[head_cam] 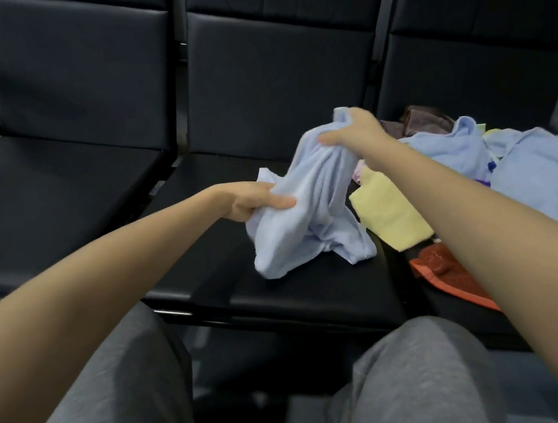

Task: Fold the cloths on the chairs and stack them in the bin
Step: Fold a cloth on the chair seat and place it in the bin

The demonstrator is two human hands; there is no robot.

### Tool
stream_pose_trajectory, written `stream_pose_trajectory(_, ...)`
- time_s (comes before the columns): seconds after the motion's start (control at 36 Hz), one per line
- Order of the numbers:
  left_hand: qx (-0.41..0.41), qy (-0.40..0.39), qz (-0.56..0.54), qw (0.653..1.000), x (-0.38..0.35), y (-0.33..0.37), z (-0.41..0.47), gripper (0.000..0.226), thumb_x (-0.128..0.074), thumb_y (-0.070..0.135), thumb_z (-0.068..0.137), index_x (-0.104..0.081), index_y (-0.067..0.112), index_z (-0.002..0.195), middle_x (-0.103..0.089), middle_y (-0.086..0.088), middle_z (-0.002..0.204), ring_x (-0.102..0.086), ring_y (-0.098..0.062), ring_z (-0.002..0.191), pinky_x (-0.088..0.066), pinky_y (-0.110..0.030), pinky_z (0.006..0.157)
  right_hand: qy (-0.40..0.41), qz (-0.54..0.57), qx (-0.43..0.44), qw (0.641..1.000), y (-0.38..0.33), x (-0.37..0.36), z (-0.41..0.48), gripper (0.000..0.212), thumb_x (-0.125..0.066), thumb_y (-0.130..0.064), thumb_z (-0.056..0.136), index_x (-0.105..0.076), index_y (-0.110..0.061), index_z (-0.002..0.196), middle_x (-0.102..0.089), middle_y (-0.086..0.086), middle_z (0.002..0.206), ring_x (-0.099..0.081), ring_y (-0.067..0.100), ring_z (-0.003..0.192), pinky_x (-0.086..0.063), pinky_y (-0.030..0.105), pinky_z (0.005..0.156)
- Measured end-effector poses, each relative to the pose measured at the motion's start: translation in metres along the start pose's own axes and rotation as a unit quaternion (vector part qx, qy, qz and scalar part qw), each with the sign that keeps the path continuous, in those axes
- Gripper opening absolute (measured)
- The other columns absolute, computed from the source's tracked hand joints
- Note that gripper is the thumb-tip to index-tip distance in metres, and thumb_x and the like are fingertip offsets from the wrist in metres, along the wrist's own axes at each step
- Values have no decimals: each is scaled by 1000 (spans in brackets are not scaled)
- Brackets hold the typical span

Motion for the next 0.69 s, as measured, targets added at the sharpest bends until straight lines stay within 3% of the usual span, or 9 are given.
stream_pose_trajectory(0.11,36,141,205,968,17,10,-8,8,-57,10,90,-60,7,97,-61,-4,92,-60,-14,79,-49,-23,68,47,8,-85,995,26,24,7,43,-53,2,82,-23,-19,60,-23,-1,64,-27,15,67,-24,24,51)
stream_pose_trajectory(0.25,-54,230,92,967,32,32,-17,24,-38,-5,85,-58,6,92,-55,-8,79,-51,-20,74,-43,-28,63,55,-144,-68,986,40,33,5,31,-42,2,90,-36,-13,63,-37,4,68,-40,20,85,-35,26,62)
stream_pose_trajectory(0.33,-84,259,70,960,28,43,-22,22,-43,7,86,-64,8,89,-64,-6,69,-60,-19,64,-48,-25,55,22,-162,5,986,32,20,-3,18,-43,0,88,-60,-2,91,-56,11,91,-50,21,92,-42,29,73)
stream_pose_trajectory(0.42,-70,230,62,969,27,48,-22,25,-62,30,84,-69,16,104,-73,-4,99,-69,-19,92,-55,-35,80,-130,-243,17,961,23,0,-14,39,-51,-26,92,-58,-5,124,-56,11,132,-50,28,123,-38,39,103)
stream_pose_trajectory(0.5,4,167,291,942,21,52,-30,33,-72,47,76,-67,29,103,-69,10,103,-64,-12,98,-53,-31,78,-299,-416,8,859,30,-18,-20,90,-47,-74,79,-31,-19,147,-25,-5,156,-27,21,141,-24,35,112)
stream_pose_trajectory(0.56,84,140,447,880,17,51,-33,26,-72,45,77,-65,30,96,-68,8,98,-64,-17,91,-55,-34,71,-331,-483,-8,811,38,-24,-26,97,-54,-79,69,-35,-21,144,-38,-5,148,-42,22,129,-36,34,102)
stream_pose_trajectory(0.61,113,158,491,849,14,53,-38,13,-65,36,82,-65,23,87,-67,2,81,-64,-18,73,-52,-30,61,-302,-551,22,777,45,-30,-25,59,-60,-61,75,-54,-21,118,-62,-5,109,-58,18,92,-44,30,72)
stream_pose_trajectory(0.67,63,194,452,868,17,55,-40,12,-56,30,88,-65,22,87,-66,3,77,-62,-15,69,-51,-29,63,-247,-557,50,792,51,-33,-20,14,-51,-29,85,-56,-16,85,-57,-2,78,-53,19,71,-37,28,58)
stream_pose_trajectory(0.69,18,208,400,892,21,55,-41,14,-53,26,90,-66,21,91,-67,4,82,-63,-13,76,-51,-29,70,-224,-515,47,826,53,-33,-17,13,-47,-17,87,-51,-15,74,-52,0,73,-51,22,70,-36,29,57)
Point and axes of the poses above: each hand's wrist, its own z-axis towards the middle knuckle, its own x-axis out of the back of the hand, y = z × x, the point moved 3 cm from there along z, towards the middle knuckle
